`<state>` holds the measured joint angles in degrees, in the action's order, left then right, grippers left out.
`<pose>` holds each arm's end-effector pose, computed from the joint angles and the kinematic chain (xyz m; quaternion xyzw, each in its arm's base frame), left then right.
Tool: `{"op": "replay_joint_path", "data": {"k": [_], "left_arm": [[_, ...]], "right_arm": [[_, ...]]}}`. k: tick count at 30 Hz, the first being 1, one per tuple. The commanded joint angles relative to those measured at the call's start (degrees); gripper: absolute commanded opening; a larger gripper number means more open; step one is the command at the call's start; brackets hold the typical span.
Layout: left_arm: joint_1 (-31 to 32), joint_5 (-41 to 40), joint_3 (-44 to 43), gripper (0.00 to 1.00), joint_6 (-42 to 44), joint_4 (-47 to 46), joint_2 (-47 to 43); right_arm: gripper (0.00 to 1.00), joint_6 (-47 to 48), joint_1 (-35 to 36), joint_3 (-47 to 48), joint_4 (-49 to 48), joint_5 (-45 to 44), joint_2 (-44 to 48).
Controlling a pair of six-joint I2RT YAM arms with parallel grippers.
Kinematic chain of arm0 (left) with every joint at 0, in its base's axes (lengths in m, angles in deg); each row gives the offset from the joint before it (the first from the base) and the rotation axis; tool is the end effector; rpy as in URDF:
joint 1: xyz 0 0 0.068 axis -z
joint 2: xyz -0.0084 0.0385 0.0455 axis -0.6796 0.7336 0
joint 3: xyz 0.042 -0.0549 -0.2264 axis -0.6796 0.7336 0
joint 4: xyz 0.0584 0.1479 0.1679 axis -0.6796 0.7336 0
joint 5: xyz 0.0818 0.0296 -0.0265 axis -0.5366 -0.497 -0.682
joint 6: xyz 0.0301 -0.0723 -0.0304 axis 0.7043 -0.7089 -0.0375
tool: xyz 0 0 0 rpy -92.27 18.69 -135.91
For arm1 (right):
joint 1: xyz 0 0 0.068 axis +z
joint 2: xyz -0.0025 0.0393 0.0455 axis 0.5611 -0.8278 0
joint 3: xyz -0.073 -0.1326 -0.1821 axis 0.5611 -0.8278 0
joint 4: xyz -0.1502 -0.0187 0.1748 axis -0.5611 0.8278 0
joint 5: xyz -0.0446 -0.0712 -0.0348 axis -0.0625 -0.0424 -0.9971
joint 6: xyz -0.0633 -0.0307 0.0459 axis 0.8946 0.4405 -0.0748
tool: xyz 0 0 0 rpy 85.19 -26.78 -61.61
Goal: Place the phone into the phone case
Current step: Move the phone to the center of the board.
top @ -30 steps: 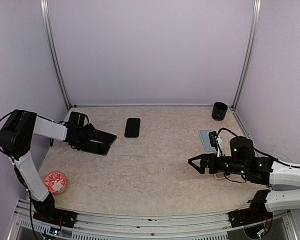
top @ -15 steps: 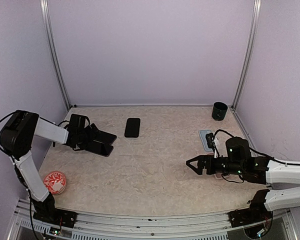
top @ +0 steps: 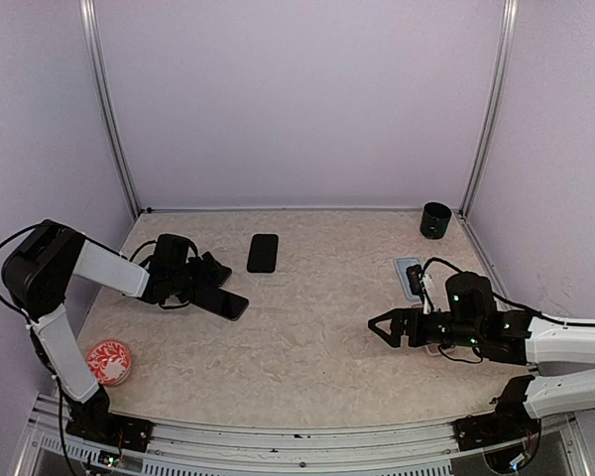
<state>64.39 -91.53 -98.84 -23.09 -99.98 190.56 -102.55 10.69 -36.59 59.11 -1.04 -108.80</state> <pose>0.3242 -0.1220 0.0943 -0.2179 0.8743 -0.2158 0.3761 0.1570 0.1685 0.1616 -0.0754 0.8566 0.3770 0.3442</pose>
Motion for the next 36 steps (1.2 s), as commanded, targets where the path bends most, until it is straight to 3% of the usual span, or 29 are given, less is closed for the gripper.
{"op": "replay_joint_path", "data": {"k": [1,14,36], "left_arm": [[3.3,1.9,2.3,0.96,-2.0,3.8,-0.3],[11.4,0.7,7.9,0.96,-6.7,-0.8,-1.5],[26.1,-1.0,4.7,0.96,-10.0,0.1,2.1]], "right_arm": [[1.0,0.1,-0.3,1.5,-2.1,0.7,-0.8],[1.0,0.0,-0.4,1.7,-4.7,2.7,-4.6],[1.0,0.2,-0.4,0.1,-4.2,2.3,-2.3]]}}
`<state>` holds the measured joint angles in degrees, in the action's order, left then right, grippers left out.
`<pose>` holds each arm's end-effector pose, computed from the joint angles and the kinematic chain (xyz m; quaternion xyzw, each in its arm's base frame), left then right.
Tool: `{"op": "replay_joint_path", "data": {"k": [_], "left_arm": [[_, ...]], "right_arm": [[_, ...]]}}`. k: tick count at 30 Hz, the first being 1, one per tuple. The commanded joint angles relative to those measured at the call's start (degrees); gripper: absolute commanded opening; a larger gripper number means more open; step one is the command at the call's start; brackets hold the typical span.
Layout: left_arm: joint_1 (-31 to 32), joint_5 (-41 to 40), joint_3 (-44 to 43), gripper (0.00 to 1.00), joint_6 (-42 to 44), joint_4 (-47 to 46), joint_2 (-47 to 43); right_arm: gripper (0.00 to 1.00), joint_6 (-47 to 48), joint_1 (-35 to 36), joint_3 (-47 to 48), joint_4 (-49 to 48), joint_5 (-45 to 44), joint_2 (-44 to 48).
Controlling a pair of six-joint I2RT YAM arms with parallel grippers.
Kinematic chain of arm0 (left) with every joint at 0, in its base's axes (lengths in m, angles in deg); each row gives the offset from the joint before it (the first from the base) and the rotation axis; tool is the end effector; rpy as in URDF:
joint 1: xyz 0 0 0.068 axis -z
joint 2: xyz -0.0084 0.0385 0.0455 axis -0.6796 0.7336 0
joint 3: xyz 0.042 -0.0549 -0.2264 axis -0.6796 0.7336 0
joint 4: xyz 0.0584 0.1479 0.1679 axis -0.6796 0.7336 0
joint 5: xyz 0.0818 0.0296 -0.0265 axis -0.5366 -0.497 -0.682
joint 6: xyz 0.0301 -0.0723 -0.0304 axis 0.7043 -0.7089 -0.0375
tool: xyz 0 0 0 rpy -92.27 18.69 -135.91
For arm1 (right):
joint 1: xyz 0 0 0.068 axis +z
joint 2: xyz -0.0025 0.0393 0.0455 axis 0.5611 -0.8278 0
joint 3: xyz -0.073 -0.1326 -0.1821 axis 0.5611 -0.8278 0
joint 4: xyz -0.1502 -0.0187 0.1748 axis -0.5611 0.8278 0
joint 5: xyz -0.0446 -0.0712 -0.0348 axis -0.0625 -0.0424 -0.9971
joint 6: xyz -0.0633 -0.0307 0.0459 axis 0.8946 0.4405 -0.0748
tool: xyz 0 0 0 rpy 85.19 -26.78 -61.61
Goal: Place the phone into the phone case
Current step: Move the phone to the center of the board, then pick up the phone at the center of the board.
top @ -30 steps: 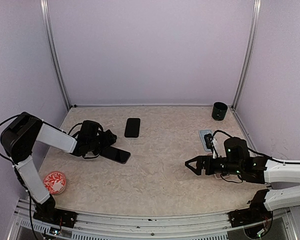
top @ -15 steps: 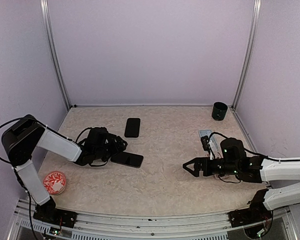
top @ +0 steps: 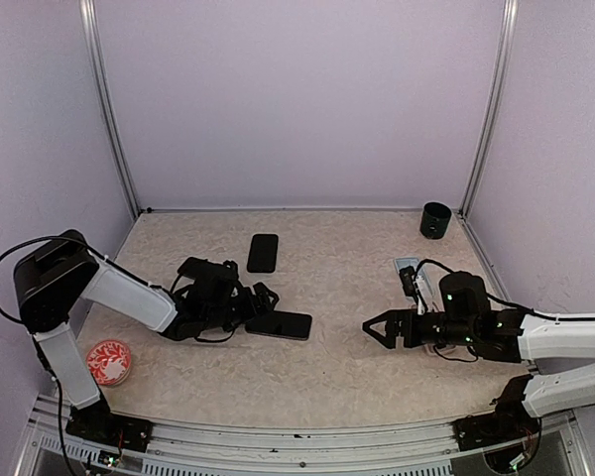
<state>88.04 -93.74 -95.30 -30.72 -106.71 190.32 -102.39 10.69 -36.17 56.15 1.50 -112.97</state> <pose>0.2468 -0.2365 0.0926 -0.1026 0.8812 -0.3188 0.3336 0.1602 0.1761 0.1553 -0.0874 0.8580 0.3865 0.3268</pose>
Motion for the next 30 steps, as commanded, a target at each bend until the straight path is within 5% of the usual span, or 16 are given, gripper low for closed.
{"op": "replay_joint_path", "data": {"k": [1,8,20,30], "left_arm": [[2.8,0.9,1.4,0.96,-2.5,6.9,2.2],[4.3,-0.5,4.0,0.96,-2.7,6.8,0.1],[4.2,-6.2,2.8,0.99,1.2,13.8,-6.8],[4.3,-7.1,8.4,0.99,1.0,14.7,-14.7]], "right_arm": [[1.0,0.0,-0.3,-0.5,-1.4,-0.2,2.0],[1.0,2.3,-0.3,-0.8,-2.3,0.3,1.1],[1.0,27.2,1.0,6.5,-0.8,1.7,-10.6],[1.0,46.2,3.1,7.5,-9.1,5.0,-14.8]]}}
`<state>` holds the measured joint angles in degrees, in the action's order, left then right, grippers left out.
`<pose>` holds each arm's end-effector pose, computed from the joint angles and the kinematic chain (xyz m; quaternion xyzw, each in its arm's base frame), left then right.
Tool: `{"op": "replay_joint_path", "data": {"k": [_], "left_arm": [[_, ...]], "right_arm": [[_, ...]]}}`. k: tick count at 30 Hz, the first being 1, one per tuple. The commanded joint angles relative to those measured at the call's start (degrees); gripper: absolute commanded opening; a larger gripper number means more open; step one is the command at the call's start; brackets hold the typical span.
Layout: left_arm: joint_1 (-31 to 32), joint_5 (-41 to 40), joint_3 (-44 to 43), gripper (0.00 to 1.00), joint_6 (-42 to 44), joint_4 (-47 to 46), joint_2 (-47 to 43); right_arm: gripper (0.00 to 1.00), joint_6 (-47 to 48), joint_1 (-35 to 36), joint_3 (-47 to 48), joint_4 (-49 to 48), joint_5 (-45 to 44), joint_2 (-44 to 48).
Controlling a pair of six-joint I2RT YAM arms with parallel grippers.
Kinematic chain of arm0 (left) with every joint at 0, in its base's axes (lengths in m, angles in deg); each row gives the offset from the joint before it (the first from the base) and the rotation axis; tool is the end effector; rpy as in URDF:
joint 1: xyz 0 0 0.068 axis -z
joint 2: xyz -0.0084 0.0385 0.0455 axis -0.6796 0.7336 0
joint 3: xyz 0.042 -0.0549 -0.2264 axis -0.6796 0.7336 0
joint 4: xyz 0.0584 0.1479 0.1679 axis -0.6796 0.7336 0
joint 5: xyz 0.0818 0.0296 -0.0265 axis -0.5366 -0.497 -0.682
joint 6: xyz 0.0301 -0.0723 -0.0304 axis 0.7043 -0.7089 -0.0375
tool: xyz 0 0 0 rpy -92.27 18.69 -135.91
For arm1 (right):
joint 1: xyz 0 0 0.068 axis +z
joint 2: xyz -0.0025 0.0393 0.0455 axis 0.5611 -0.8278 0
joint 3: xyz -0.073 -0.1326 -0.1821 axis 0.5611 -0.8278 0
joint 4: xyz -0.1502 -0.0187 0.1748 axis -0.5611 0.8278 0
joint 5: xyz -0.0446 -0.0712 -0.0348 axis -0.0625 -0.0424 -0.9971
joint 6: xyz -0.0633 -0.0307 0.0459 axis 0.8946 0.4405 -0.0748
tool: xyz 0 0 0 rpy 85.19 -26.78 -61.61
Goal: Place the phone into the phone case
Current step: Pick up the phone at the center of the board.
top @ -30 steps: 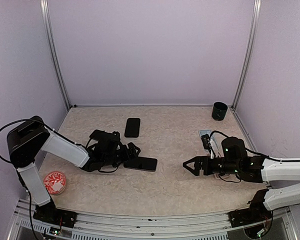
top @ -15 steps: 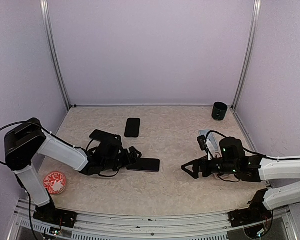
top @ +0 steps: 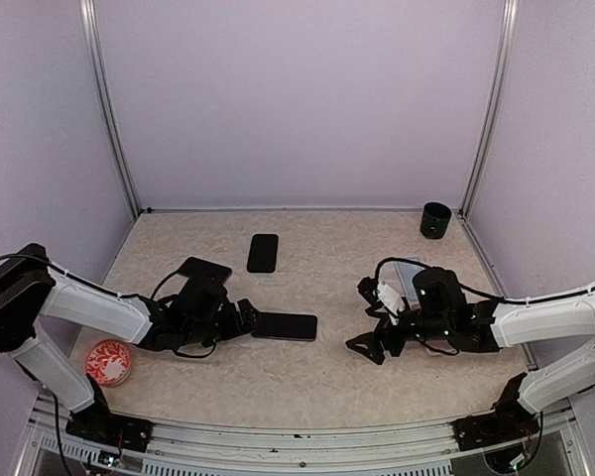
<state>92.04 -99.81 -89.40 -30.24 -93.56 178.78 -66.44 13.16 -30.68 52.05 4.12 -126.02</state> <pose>0.2070 -0.2151 0.0994 -0.0868 0.9077 -0.2502 0.3255 0.1700 0.2068 0.1427 -0.3778 0.7901 0.2836 0.3906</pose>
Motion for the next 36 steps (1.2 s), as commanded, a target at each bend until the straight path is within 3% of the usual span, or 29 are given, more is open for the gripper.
{"op": "replay_joint_path", "data": {"k": [1,7,13,24,36], "left_arm": [[0.3,-0.9,3.3,0.99,0.3,1.4,-4.5],[0.4,-0.9,11.5,0.99,-0.9,-3.3,-12.3],[0.5,-1.3,11.8,0.99,-0.1,-1.6,-15.2],[-0.5,-1.0,15.9,0.99,-1.1,-5.3,-19.3],[-2.3,0.5,15.8,0.99,-2.1,-5.2,-17.1]], "right_arm": [[1.0,11.4,0.6,3.0,-4.8,2.5,-2.8],[1.0,19.0,0.7,14.8,5.2,6.3,-14.3],[1.0,23.3,1.0,23.2,7.8,6.3,-24.6],[1.0,30.6,1.1,30.5,11.1,7.8,-34.4],[1.0,32.0,1.0,35.5,14.2,8.8,-39.6]]}}
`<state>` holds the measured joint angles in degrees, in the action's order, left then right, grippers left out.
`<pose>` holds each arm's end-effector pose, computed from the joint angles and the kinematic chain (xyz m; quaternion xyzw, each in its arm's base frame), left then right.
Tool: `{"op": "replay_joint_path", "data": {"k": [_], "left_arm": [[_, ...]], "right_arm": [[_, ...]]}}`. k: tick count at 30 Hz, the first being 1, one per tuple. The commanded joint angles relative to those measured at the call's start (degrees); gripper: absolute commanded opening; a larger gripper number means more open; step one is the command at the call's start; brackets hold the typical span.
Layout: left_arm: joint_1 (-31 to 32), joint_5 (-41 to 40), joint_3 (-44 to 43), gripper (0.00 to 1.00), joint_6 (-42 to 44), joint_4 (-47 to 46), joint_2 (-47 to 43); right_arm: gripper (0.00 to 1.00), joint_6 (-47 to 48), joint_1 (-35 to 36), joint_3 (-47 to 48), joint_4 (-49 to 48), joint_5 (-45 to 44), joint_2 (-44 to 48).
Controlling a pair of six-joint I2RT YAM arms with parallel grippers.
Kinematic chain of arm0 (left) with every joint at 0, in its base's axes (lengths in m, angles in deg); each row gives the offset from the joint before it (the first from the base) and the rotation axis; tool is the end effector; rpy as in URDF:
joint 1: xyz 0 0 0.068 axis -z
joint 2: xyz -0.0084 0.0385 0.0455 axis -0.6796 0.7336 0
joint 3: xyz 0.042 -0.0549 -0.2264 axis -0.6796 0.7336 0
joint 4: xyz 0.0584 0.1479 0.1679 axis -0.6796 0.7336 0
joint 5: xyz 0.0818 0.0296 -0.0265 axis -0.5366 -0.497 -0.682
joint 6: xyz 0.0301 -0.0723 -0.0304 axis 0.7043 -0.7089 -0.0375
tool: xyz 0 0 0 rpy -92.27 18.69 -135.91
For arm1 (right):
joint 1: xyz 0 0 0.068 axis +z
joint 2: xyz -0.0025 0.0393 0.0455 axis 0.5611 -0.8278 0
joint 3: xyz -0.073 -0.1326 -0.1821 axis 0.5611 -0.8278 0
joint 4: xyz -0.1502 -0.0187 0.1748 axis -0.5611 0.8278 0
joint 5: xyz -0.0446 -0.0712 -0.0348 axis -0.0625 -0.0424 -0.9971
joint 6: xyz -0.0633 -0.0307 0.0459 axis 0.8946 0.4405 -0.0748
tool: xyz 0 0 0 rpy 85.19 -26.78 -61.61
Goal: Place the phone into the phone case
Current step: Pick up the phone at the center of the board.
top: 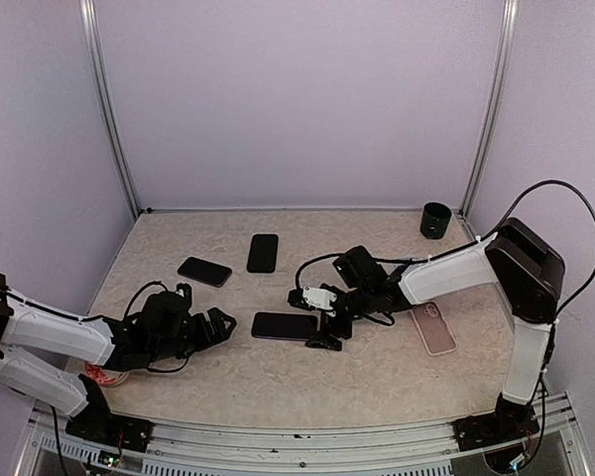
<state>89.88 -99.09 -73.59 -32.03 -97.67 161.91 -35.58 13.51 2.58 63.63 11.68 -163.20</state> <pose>0.1772 -0.1678 0.1032 -0.1183 0.8858 -0.2861 0.3456 0.2354 0.2948 0.0991 -0.6136 0.6905 0.2157 0.3165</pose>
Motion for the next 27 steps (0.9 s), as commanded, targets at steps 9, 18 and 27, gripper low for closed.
{"op": "replay_joint_path", "data": {"k": [9,18,27], "left_arm": [[-0.1,-1.7,0.1,0.99,0.4,0.0,-3.9],[0.0,-1.7,0.2,0.99,0.4,-0.2,-4.6],[-0.1,-1.6,0.5,0.99,0.0,-0.5,-5.6]], "right_arm": [[0.99,0.0,-0.9,6.2,5.5,4.5,-6.8],[0.87,-0.8,-1.9,8.0,7.7,7.2,-9.4],[0.67,-1.4,-1.9,8.4,8.1,6.0,-10.0]]}}
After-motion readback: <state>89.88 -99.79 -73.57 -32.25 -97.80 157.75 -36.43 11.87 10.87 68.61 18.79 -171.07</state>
